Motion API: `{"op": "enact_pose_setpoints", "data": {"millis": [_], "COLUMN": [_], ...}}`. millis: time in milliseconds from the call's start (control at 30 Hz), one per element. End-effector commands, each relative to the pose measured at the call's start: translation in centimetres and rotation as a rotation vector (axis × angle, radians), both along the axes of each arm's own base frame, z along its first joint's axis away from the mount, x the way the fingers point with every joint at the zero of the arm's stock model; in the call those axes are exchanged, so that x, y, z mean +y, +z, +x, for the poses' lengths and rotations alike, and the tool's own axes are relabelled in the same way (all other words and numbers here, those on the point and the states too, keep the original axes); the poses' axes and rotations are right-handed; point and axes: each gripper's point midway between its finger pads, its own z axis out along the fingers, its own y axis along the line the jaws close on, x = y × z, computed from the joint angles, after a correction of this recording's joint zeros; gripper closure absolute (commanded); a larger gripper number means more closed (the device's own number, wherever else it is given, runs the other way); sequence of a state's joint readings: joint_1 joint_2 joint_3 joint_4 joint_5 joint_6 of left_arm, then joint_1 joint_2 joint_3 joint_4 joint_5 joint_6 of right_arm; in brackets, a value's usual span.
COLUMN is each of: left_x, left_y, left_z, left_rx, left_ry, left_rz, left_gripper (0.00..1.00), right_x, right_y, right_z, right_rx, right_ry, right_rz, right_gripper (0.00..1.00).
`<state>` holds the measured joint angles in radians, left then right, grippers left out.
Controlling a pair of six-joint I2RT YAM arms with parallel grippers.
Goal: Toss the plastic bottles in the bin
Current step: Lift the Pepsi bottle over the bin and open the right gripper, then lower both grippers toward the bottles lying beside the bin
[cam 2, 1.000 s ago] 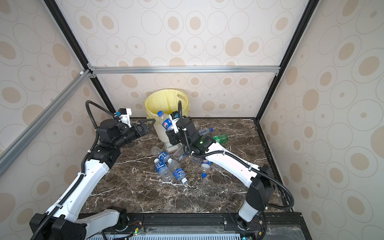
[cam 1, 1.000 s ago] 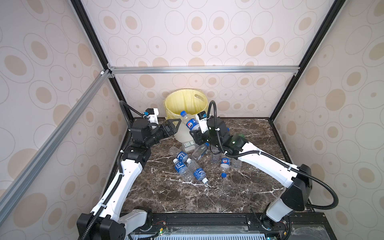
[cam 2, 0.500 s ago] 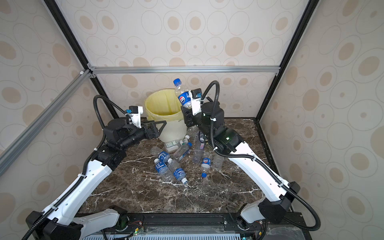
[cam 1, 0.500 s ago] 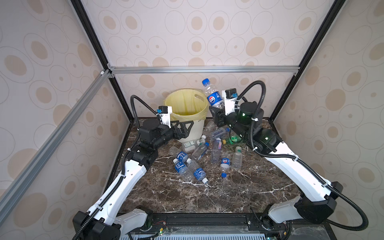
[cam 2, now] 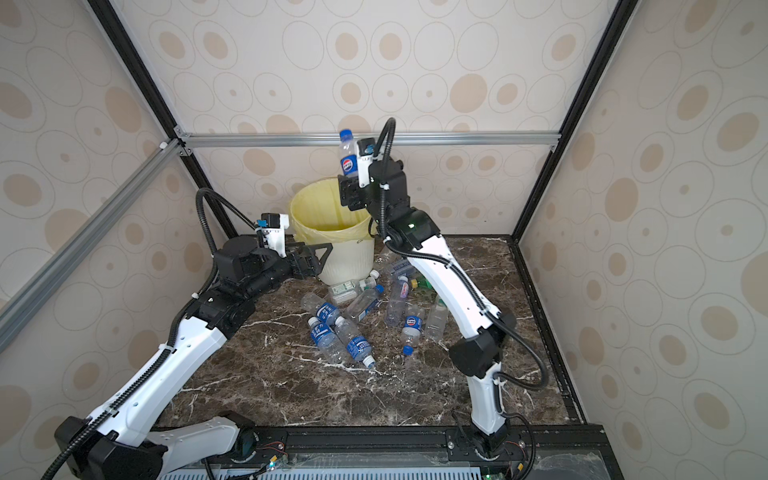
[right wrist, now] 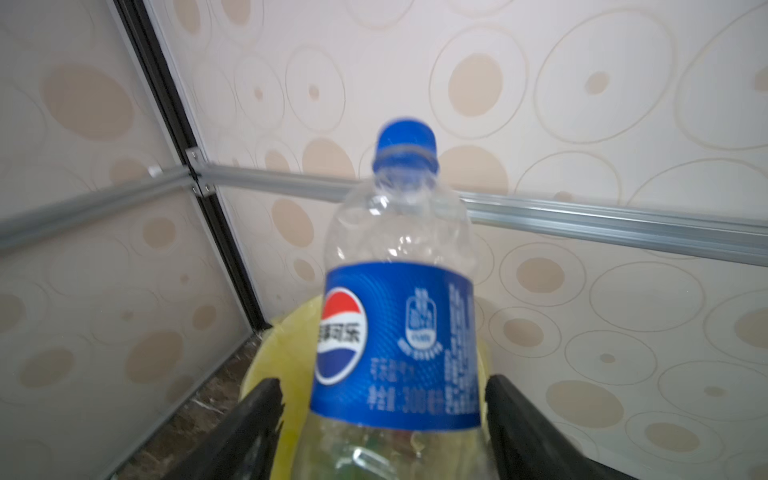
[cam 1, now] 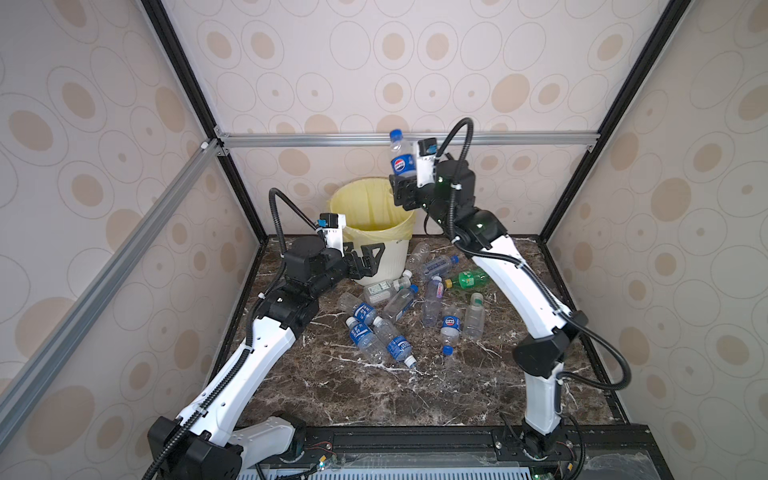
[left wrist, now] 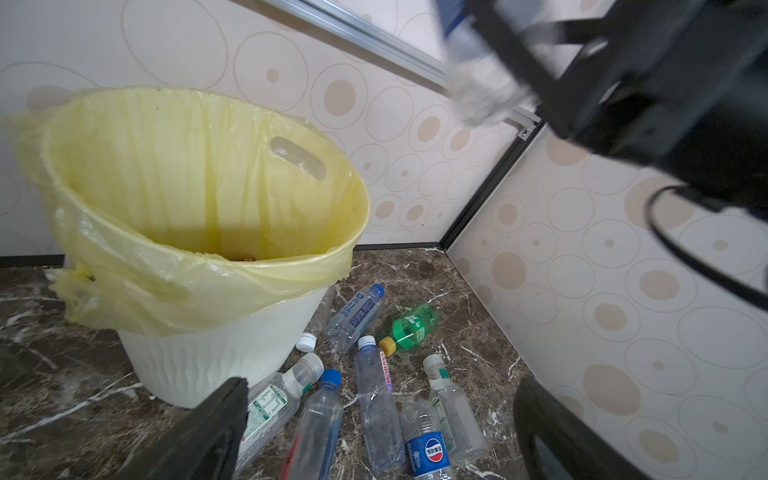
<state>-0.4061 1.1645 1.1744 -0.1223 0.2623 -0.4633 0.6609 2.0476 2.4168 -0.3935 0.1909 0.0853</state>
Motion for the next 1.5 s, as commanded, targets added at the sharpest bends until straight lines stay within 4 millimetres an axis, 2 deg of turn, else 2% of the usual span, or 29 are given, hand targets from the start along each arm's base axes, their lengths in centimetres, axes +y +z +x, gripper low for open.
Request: {"op": "enact_pose_setpoints", "data": {"millis": [0,200,300,333,533,633,733,900,1000,1133,1267,1467], "left_x": [1.4,1.9,1.9,2.1,6.0,8.1,8.1,8.8,8.4,6.7,5.4,4.1], "left_y": [1.2,-0.2,-1.1,-1.2,-2.1,-2.1,-2.5,-5.2,-7.1,-9.2,-11.3,-14.1], "left_z": [-0.6,-0.6,0.0,0.3,2.0,2.2,1.4,0.8,0.7,0.3,-0.4,-1.7], "left_rx": [-0.039,-0.014,0.014,0.022,0.045,0.037,0.0,0.052,0.126,0.203,0.272,0.37], "left_ry": [0.054,0.081,0.092,0.105,0.319,0.436,0.416,0.442,0.415,0.327,0.266,0.22], "left_rz": [0.058,0.084,0.11,0.131,0.305,0.318,0.315,0.308,0.318,0.285,0.222,0.098], "left_gripper": [0.01,0.01,0.01,0.01,0.01,0.01,0.01,0.01,0.01,0.01,0.01,0.01], "right_x": [-0.3,-1.8,-2.4,-2.4,-2.5,-2.4,-2.3,-2.0,-2.0,-2.3,-3.2,-4.5], "right_y": [1.5,2.8,3.1,1.9,0.7,-0.1,-1.1,-2.8,-3.9,-5.9,-8.4,-14.2], "right_z": [-1.7,-2.8,-3.4,-3.3,-4.0,-4.2,-4.2,-4.7,-5.6,-7.1,-8.8,-11.7], "right_rx": [0.018,-0.024,-0.027,-0.005,0.029,0.051,0.069,0.119,0.136,0.164,0.212,0.312], "right_ry": [0.035,0.012,0.005,0.005,0.021,0.03,0.033,0.053,0.062,0.068,0.068,0.06], "right_rz": [0.016,0.015,0.015,-0.002,0.002,0.009,0.016,0.019,0.014,-0.005,-0.017,-0.053], "right_gripper": [0.1,0.0,0.0,0.0,0.0,0.0,0.0,0.0,0.0,0.0,0.0,0.0]}}
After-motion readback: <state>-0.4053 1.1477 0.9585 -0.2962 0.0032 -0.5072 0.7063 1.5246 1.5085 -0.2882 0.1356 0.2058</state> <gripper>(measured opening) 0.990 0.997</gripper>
